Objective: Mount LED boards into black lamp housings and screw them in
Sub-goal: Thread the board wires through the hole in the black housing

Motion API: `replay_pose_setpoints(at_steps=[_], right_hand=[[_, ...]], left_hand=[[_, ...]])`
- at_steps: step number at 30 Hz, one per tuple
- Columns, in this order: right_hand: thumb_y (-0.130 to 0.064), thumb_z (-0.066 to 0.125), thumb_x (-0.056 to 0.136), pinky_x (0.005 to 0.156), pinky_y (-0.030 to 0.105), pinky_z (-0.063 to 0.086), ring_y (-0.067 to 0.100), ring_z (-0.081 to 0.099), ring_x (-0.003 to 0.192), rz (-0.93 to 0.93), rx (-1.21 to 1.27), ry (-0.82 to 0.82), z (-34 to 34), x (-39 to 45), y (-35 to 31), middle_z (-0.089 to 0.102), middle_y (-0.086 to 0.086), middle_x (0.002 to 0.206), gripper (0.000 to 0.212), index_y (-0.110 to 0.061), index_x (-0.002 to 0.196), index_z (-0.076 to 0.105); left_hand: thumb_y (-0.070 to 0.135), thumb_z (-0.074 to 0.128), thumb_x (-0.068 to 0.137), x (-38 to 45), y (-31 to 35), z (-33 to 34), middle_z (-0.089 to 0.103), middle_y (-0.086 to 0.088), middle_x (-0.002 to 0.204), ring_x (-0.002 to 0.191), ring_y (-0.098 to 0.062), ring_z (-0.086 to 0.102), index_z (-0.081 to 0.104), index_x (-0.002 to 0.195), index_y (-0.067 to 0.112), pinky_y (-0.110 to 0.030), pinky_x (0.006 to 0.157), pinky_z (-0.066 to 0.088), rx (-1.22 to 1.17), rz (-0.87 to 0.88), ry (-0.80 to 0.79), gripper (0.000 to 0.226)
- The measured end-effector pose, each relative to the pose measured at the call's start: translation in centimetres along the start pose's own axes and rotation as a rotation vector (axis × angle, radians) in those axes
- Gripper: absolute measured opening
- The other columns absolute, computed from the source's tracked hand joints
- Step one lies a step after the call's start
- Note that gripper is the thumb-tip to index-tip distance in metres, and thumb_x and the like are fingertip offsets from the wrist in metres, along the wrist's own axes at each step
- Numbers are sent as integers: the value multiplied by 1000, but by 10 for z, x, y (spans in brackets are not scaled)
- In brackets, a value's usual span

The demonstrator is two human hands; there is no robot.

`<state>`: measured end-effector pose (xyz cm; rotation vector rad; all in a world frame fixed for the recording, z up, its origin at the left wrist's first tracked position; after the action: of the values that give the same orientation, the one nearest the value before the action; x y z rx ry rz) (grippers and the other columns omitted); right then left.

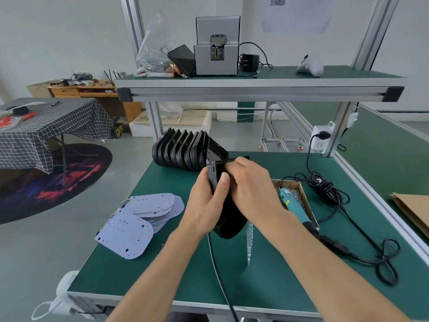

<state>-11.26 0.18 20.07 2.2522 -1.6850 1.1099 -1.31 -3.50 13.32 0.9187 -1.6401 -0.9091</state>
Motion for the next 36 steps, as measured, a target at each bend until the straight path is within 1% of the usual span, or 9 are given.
replay_pose_setpoints(at_steps=[4,8,13,18,20,27,32,34,36], right_hand=[[-18,62,97,71,37,50,21,62,80,92,184,73,-1,0,9,66,-1,88,15,-15,97,77],[-21,60,97,69,39,49,24,61,83,73,106,44,8,0,4,64,1,91,16,-14,95,74],[-19,57,99,68,41,50,26,59,88,38,-96,-25,19,-6,2,59,2,93,13,-12,95,67],[-25,68,95,73,40,53,22,67,80,308,207,229,-3,-6,29,74,-4,87,10,-17,94,74],[-25,69,95,76,38,53,20,69,83,379,260,247,0,-9,36,76,-6,89,8,-19,95,74],[-24,72,96,74,30,50,12,66,78,305,352,228,6,-14,34,74,-10,83,8,-20,89,73],[-28,76,92,66,9,39,1,60,72,351,351,184,3,-8,38,63,-24,71,10,-23,85,70],[-31,75,92,66,17,40,5,60,72,369,316,165,3,-4,38,64,-21,73,11,-22,86,71],[-33,72,93,69,29,44,17,65,78,370,258,138,4,-1,36,72,-12,80,15,-20,87,71]], left_hand=[[79,43,94,2,4,-3,68,20,119,116,-3,63,56,120,48,-15,91,47,-12,8,18,43],[81,43,93,0,-4,-2,69,20,118,115,-2,64,56,117,52,-23,93,48,-27,-14,12,40],[85,42,89,-1,-12,0,71,15,109,106,-5,66,58,114,42,-33,91,51,-11,-28,-7,52],[77,45,95,5,-3,7,71,14,111,106,-7,66,59,114,39,-40,94,53,-57,5,6,44],[78,44,95,5,-2,8,71,15,110,106,-7,66,59,113,39,-40,94,53,-66,0,9,46],[78,44,95,-5,-8,3,70,15,126,123,-6,62,61,124,42,-29,100,47,-200,-32,22,49],[74,45,98,-5,-5,6,69,14,124,120,-7,63,57,126,38,-29,98,49,-166,-4,13,48],[74,44,98,-4,-2,6,69,16,124,119,-5,63,56,126,40,-20,95,48,-140,10,16,46],[76,42,98,-3,-2,5,68,19,122,117,-3,63,56,125,41,-15,92,47,-108,18,16,46]])
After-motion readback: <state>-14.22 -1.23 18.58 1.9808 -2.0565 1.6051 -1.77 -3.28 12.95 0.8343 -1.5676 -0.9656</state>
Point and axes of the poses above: each hand's wrist, its own x-axis towards the middle knuckle, its own z-axis out of the palm, y = z × x, the point moved 10 cm from there along x, towards the middle knuckle
